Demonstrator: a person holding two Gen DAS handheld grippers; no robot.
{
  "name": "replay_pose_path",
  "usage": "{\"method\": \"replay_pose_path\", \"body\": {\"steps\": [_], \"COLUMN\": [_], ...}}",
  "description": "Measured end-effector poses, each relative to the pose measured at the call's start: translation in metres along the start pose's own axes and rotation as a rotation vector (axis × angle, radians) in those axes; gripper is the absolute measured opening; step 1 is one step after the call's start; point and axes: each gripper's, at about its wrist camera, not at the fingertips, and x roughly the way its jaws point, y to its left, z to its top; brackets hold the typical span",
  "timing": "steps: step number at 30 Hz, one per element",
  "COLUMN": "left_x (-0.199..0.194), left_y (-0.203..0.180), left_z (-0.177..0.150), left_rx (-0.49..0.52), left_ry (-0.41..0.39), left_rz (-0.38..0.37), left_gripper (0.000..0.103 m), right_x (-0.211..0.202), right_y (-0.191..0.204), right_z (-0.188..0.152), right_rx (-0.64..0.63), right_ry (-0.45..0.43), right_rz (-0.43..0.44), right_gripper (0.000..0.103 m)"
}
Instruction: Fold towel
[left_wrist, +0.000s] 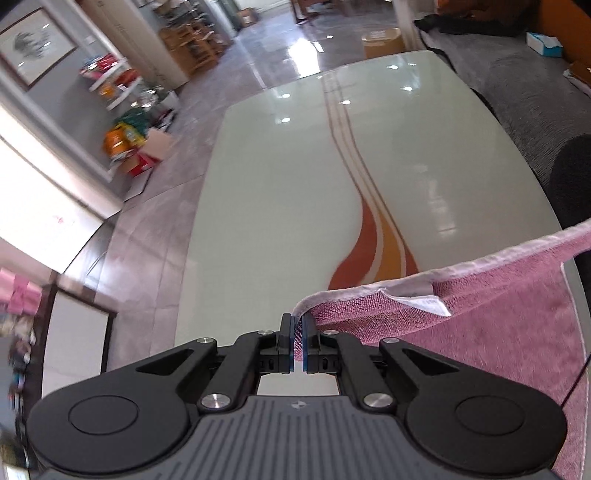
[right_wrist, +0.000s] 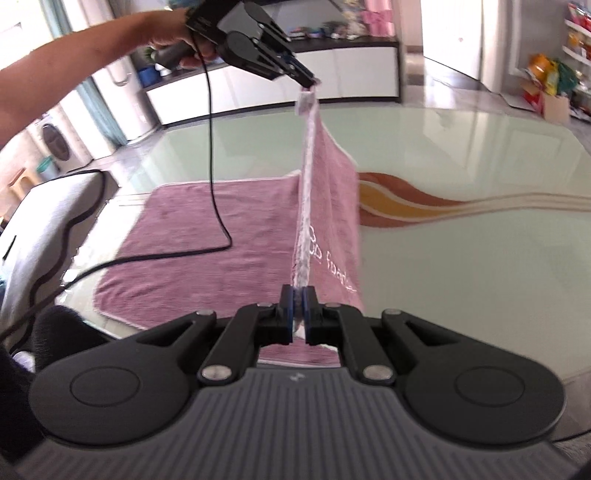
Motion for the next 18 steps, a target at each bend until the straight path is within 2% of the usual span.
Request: {"method": "replay_pose_path", "body": {"steps": [9,18], "left_x": [-0.026,-0.027], "left_y": [-0.013,-0.032], "left_z": [-0.084,-0.164], "left_rx": [-0.113,-0.16], "left_ry": [0.018,0.074], "left_rz": [0.071,0.113], "left_gripper": [0.005,0.005], "right_x": [0.036,0.083], "right_y": [0.076,0.136], "right_z": [0.006,0.007], "right_rx": [-0.098,-0.13], "right_ry": [0.031,0.097], "right_rz": [0.057,0.143], "right_gripper": [0.005,0.005]}}
